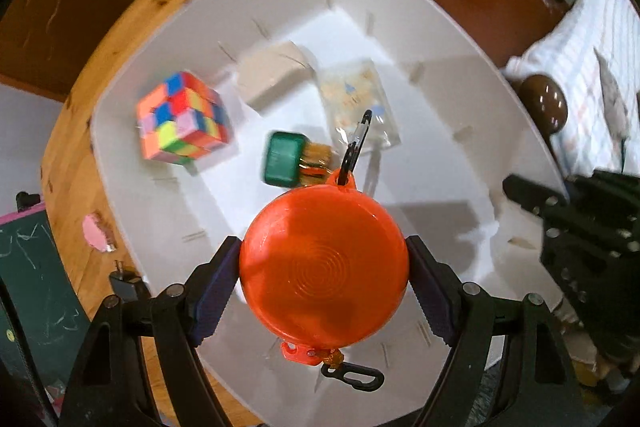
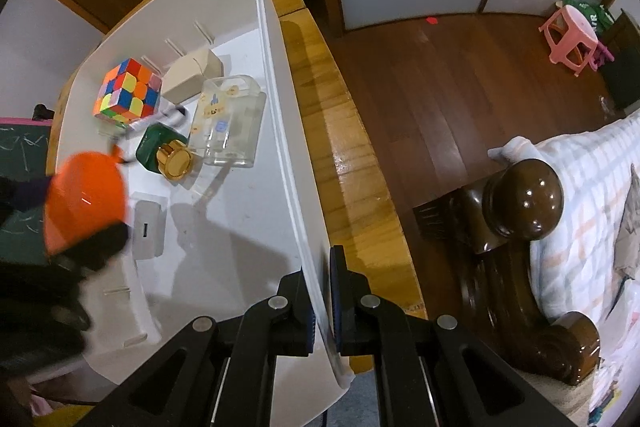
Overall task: Organize rigid objects
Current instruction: 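Lift the orange case with the left tool and carry it into the tray, then open the left tool to release the orange case in the tray, then move the left tool back over the table to the black charger, then close the left tool around the black charger, then lift the black charger with the left tool and carry it into the tray, then open the left tool to release the black charger in the tray, then move the left tool back over the table to the pink oval case, then close the left tool on the pink oval case, then lift the pink case with the left tool and carry it into the tray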
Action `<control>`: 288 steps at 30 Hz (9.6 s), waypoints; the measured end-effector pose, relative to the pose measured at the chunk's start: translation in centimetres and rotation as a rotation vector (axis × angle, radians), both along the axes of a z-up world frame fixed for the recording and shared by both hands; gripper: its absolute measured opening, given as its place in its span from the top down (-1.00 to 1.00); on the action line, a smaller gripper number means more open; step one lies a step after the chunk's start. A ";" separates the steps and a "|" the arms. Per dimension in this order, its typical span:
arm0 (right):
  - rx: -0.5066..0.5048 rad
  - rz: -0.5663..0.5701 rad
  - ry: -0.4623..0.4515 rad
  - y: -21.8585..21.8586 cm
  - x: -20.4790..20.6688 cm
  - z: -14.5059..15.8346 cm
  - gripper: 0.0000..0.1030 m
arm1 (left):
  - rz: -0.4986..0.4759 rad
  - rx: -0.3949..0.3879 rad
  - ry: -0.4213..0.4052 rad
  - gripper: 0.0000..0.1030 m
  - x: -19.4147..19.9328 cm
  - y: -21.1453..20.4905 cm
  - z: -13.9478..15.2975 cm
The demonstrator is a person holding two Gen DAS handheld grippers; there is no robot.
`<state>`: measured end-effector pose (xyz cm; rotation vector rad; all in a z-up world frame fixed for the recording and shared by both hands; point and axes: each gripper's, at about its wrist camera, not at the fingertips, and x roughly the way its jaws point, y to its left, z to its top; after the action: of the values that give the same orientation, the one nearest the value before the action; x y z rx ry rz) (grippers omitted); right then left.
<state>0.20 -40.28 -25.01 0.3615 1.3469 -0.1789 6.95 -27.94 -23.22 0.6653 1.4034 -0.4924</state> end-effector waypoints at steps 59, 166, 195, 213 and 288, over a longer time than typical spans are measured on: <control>-0.028 0.081 0.012 0.4 0.2 0.5 0.91 | 0.491 -0.151 -0.265 -0.94 2.3 16.2 13.2; -0.050 0.047 -0.010 0.6 -0.5 1.8 0.89 | 0.314 -0.093 -0.129 0.05 3.8 7.4 8.4; -0.055 0.056 -0.011 0.8 -0.9 2.0 0.89 | 0.260 0.105 -0.028 -0.05 4.7 4.1 -2.6; -0.046 0.055 -0.005 0.6 -0.8 1.8 0.89 | 0.274 0.051 -0.072 -0.49 3.8 4.6 1.9; -0.088 -0.035 0.058 1.0 -0.3 1.8 0.82 | 1.163 -0.100 0.016 -0.04 18.6 31.5 -6.5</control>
<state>-0.10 -39.31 -23.20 0.3076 1.3858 -0.2783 25.58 3.55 -29.69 -0.2899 1.5146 0.3593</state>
